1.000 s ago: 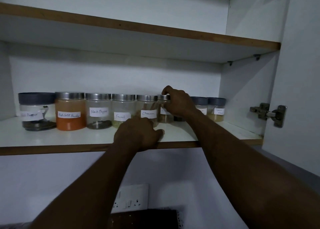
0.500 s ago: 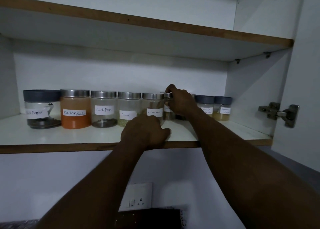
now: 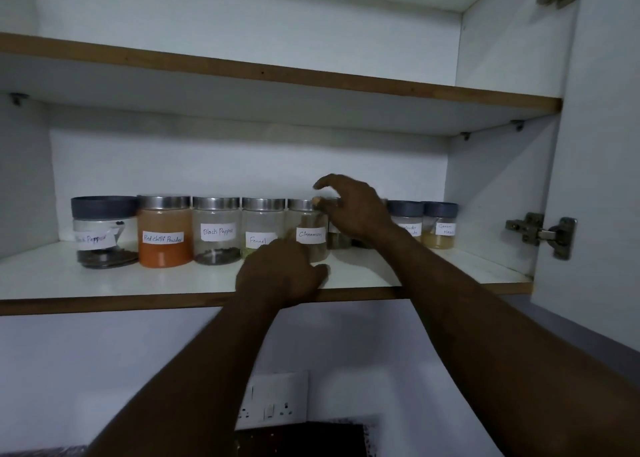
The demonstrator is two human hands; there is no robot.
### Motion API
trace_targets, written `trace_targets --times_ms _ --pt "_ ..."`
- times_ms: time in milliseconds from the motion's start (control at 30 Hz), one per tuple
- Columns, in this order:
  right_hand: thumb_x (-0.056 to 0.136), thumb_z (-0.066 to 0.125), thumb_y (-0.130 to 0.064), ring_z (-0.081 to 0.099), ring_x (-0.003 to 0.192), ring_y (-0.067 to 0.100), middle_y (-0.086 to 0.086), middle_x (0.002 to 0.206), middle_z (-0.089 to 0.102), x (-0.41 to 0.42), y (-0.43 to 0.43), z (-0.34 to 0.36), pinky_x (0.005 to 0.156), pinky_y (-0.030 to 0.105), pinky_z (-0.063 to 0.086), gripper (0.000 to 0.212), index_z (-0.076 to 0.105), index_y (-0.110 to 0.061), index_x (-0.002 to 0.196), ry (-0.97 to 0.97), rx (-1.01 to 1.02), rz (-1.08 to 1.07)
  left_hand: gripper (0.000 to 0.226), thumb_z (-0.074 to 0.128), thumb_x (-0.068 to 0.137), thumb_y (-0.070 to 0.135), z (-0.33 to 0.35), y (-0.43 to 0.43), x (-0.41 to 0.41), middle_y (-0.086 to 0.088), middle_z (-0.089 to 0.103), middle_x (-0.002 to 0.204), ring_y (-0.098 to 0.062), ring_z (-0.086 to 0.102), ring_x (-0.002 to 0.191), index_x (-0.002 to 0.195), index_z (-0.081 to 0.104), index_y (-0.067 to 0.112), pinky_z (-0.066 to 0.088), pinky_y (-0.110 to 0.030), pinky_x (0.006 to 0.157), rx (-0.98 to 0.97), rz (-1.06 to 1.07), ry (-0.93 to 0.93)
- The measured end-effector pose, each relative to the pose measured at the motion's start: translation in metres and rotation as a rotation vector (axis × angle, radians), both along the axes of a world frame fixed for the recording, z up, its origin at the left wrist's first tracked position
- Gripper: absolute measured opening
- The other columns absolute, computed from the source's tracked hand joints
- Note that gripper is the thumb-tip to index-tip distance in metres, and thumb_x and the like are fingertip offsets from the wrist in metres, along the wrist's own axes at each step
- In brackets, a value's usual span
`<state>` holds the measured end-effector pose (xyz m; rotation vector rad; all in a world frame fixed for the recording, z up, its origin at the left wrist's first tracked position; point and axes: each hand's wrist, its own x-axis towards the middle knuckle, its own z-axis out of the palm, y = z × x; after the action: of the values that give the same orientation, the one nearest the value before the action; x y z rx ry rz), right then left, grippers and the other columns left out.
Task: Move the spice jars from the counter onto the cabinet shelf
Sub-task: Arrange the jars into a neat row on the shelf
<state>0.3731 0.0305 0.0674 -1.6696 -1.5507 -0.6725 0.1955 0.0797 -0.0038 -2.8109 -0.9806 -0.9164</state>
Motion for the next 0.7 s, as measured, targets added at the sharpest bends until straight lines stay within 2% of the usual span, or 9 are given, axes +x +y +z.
trace_targets --times_ms 100,167,267,400,600,700 --pt "0.084 0.072 -0.045 0.064 0.108 0.02 -0.006 0.123 0.069 -0.015 0.009 -0.001 0.09 0.039 0.053 0.043 0.061 -0.032 0.124 -0.118 -0.151 -0.061 0.055 0.046 0.084 0.071 0.002 0.017 -0.028 -0.005 0.071 0.104 -0.022 0.063 0.088 0.107 0.068 0.026 0.052 -0.034 0.075 -0.011 0.051 0.04" --pt "0.081 0.075 -0.044 0.064 0.099 0.02 -0.004 0.115 0.069 -0.019 0.017 -0.003 0.083 0.039 0.054 0.044 0.061 -0.029 0.121 -0.12 -0.148 -0.1 0.054 0.046 0.087 0.072 0.003 0.028 -0.046 -0.004 0.07 0.097 -0.021 0.063 0.087 0.101 0.068 0.025 0.055 -0.036 0.078 -0.021 0.085 0.07" --pt "0.083 0.076 -0.043 0.064 0.097 0.02 -0.002 0.112 0.069 -0.017 0.031 -0.007 0.076 0.034 0.048 0.045 0.061 -0.026 0.121 -0.125 -0.122 -0.146 0.053 0.046 0.089 0.071 0.002 0.033 -0.058 -0.001 0.07 0.093 -0.019 0.064 0.085 0.102 0.069 0.025 0.057 -0.036 0.079 -0.007 0.088 0.07" --pt "0.084 0.075 -0.03 0.065 0.101 0.025 0.002 0.116 0.069 -0.015 0.05 -0.01 0.079 0.034 0.049 0.047 0.058 -0.022 0.127 -0.074 -0.147 -0.163 0.054 0.043 0.087 0.07 0.003 0.031 -0.057 -0.003 0.07 0.094 -0.022 0.064 0.086 0.097 0.069 0.023 0.057 -0.038 0.08 0.018 0.096 0.058" --pt "0.085 0.07 -0.021 0.065 0.093 0.028 0.006 0.106 0.069 -0.008 0.072 -0.012 0.072 0.035 0.046 0.039 0.057 -0.018 0.121 -0.037 -0.168 -0.197 0.052 0.045 0.082 0.068 0.0 0.035 -0.055 -0.006 0.069 0.099 -0.027 0.064 0.091 0.097 0.069 0.024 0.051 -0.037 0.076 0.023 0.107 0.016" --pt "0.086 0.067 -0.022 0.064 0.093 0.029 0.008 0.106 0.069 -0.007 0.078 -0.011 0.07 0.034 0.042 0.037 0.056 -0.017 0.121 -0.036 -0.174 -0.205 0.051 0.047 0.08 0.067 0.0 0.036 -0.054 -0.005 0.065 0.092 -0.024 0.056 0.081 0.095 0.069 0.024 0.047 -0.036 0.073 0.003 0.107 0.001"
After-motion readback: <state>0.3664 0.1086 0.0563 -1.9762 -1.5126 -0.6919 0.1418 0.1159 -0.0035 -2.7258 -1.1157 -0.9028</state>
